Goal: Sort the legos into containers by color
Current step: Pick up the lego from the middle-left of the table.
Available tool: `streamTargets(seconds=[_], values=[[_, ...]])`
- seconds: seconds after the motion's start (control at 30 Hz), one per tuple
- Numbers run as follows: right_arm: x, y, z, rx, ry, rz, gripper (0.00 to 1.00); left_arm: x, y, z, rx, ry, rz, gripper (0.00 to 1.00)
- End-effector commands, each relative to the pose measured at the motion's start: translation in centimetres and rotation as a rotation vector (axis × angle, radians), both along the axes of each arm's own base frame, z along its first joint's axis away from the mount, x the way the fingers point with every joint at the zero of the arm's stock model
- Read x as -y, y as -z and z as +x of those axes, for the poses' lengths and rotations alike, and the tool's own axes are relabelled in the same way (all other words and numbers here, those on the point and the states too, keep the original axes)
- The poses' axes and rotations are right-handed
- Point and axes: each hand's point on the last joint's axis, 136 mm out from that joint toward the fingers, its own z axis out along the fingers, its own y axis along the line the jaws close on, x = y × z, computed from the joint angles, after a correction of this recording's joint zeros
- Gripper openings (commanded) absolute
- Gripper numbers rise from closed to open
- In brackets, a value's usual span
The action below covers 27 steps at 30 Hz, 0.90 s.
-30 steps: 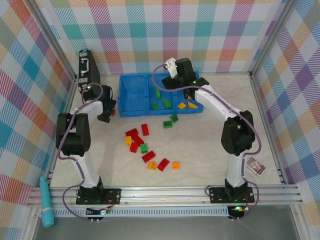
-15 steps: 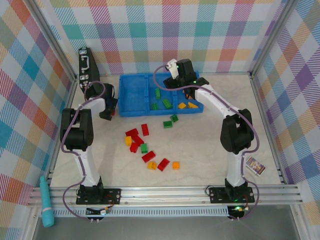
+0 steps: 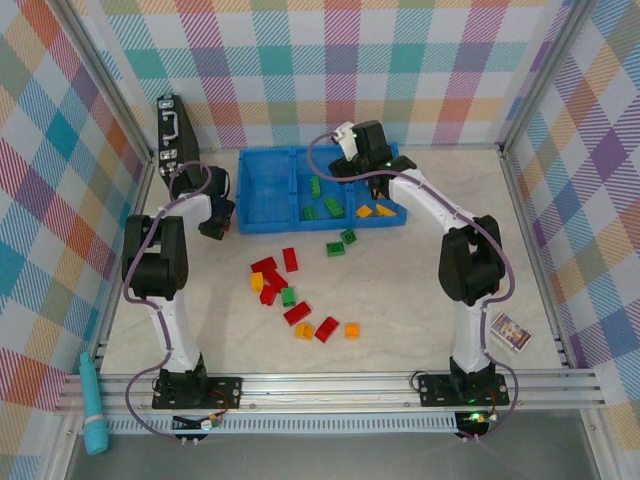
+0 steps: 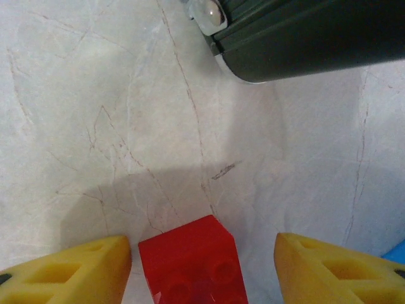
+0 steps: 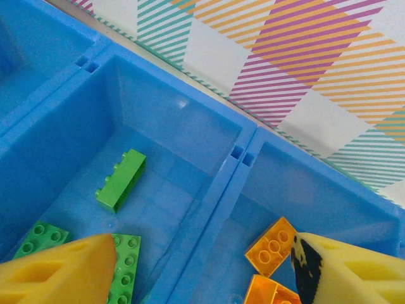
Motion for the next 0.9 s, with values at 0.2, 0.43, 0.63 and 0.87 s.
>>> streamTargets(seconds=[0.2,0.43,0.63,0.87], values=[[0.7,-1.0,0.8,0.016,0.018,0.002,0.73,1.3,3.9,-2.5,-0.125,0.065,-0.041,0.45],[0.8,-1.5,0.7,0.024,0.020,0.004,0.73,1.5,3.7,-6.1,-0.185,0.109,-0.047,0.37],[0.9,-2.6,0.5,0.044,0.020,0.012,0.73,1.2,1.5,-8.4,-0.188,0.145,-0.028,0.28],[1.3,-4.2,0.1,0.079,0.024,0.013,0.73,0.9,-3.1,-11.1,-0.161,0.191,0.000,0.27]])
